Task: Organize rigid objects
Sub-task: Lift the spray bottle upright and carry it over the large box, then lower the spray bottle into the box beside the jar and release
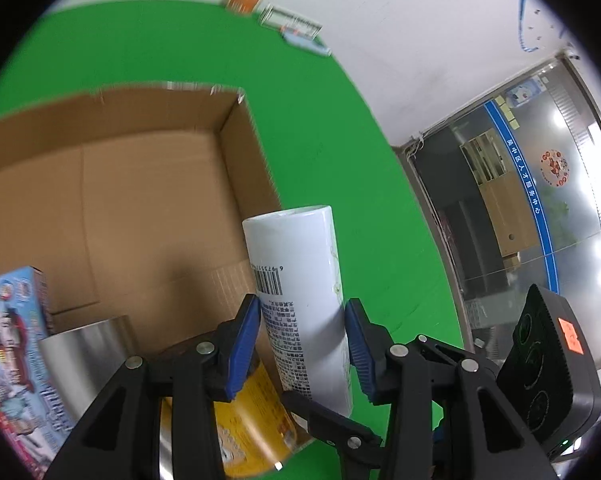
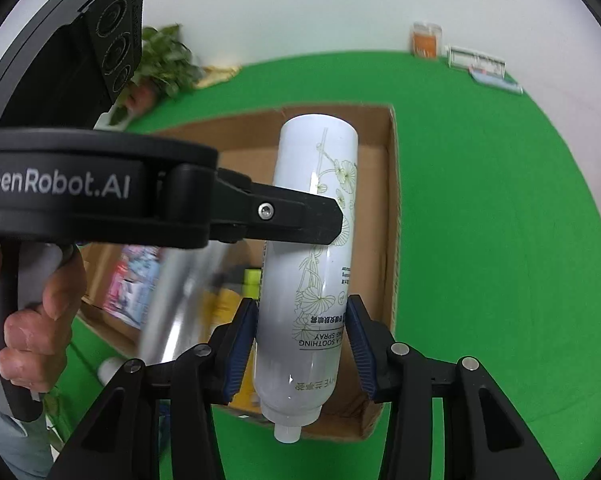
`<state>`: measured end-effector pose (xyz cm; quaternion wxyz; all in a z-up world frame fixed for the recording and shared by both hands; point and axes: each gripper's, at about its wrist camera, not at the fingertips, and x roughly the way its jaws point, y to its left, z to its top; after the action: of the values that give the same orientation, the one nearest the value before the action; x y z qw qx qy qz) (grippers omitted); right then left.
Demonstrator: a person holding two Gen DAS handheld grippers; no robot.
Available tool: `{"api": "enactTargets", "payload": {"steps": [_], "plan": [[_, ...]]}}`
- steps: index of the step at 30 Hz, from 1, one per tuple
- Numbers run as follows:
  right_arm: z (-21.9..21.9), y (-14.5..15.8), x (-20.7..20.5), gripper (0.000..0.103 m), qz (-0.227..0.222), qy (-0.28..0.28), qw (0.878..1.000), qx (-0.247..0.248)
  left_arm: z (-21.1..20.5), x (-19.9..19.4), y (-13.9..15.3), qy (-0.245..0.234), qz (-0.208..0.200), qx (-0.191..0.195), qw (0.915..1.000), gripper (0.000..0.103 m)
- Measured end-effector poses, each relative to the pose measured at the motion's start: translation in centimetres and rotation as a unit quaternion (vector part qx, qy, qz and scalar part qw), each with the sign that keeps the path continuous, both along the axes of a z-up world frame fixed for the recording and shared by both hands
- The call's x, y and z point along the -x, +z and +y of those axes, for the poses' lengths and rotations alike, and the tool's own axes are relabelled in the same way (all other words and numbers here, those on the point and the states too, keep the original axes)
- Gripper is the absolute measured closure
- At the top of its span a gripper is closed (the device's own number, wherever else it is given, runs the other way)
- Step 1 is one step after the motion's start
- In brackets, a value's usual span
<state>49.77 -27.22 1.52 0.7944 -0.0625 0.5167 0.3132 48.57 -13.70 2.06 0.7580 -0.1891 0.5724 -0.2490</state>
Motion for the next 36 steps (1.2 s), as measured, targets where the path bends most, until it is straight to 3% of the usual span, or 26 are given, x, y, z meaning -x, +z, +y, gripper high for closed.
{"api": "enactTargets", "payload": {"steps": [8, 13, 17, 19, 21, 22, 23, 24, 26, 27, 28, 30, 32, 34, 36], "plan": [[-0.2, -4.0, -1.0, 0.060, 0.033, -0.015, 0.998, 0.043, -0.8, -1.1, -4.4, -0.016, 0.050, 0.009, 0.9986, 0.061], [0.4, -4.3, -1.4, 0.059, 0.033, -0.022, 0.997, 0.064, -0.8, -1.5, -4.8, -0.019, 0.059, 0.000, 0.9981, 0.060], [0.5, -3.9, -1.4, 0.054, 0.036, -0.030, 0.998, 0.049, -1.4, -0.9, -4.7, -0.036, 0.071, -0.010, 0.9968, 0.060], [0.1, -3.3, -0.8, 0.048, 0.028, -0.028, 0.999, 0.036, -1.0, -0.2, -3.3, -0.033, 0.045, -0.021, 0.9982, 0.057], [-0.4, -1.9, 0.7, 0.034, -0.008, -0.026, 0.999, 0.028, -0.3, 0.8, -1.6, -0.024, 0.013, -0.018, 0.9994, 0.057], [-0.8, -1.1, 1.8, 0.016, -0.041, -0.032, 0.998, 0.029, 0.3, 1.9, -0.1, -0.016, -0.019, -0.022, 0.9994, 0.057], [-1.1, -0.4, 2.7, 0.007, -0.067, -0.035, 0.997, 0.028, 1.0, 3.3, 1.7, -0.006, -0.061, -0.035, 0.9975, 0.056], [-1.5, 0.3, 3.9, 0.006, -0.097, -0.038, 0.994, 0.024, 1.6, 4.6, 3.2, 0.002, -0.098, -0.051, 0.9939, 0.052], [-2.6, 1.4, 6.6, 0.001, -0.141, -0.043, 0.989, 0.013, 3.1, 8.2, 6.7, 0.025, -0.182, -0.094, 0.9784, 0.039], [-3.2, 1.9, 8.0, 0.001, -0.159, -0.051, 0.986, 0.006, 4.1, 10.9, 8.9, 0.047, -0.233, -0.125, 0.9632, 0.028], [-3.7, 2.1, 9.0, 0.001, -0.167, -0.058, 0.984, 0.002, 4.8, 12.9, 10.4, 0.067, -0.267, -0.147, 0.9501, 0.023], [-4.3, 2.4, 12.0, 0.001, -0.173, -0.068, 0.983, -0.009, 6.8, 17.5, 13.5, 0.110, -0.332, -0.179, 0.9196, 0.020], [-4.6, 3.3, 14.5, 0.001, -0.173, -0.076, 0.982, -0.026, 9.0, 22.3, 16.4, 0.150, -0.371, -0.204, 0.8936, 0.019], [-5.1, 3.6, 17.6, 0.002, -0.172, -0.065, 0.982, -0.049, 10.5, 25.8, 18.1, 0.178, -0.382, -0.223, 0.8789, 0.018], [-5.8, 4.2, 20.2, 0.030, -0.179, -0.045, 0.981, -0.059, 12.1, 29.1, 18.7, 0.200, -0.385, -0.230, 0.8710, 0.018]]}}
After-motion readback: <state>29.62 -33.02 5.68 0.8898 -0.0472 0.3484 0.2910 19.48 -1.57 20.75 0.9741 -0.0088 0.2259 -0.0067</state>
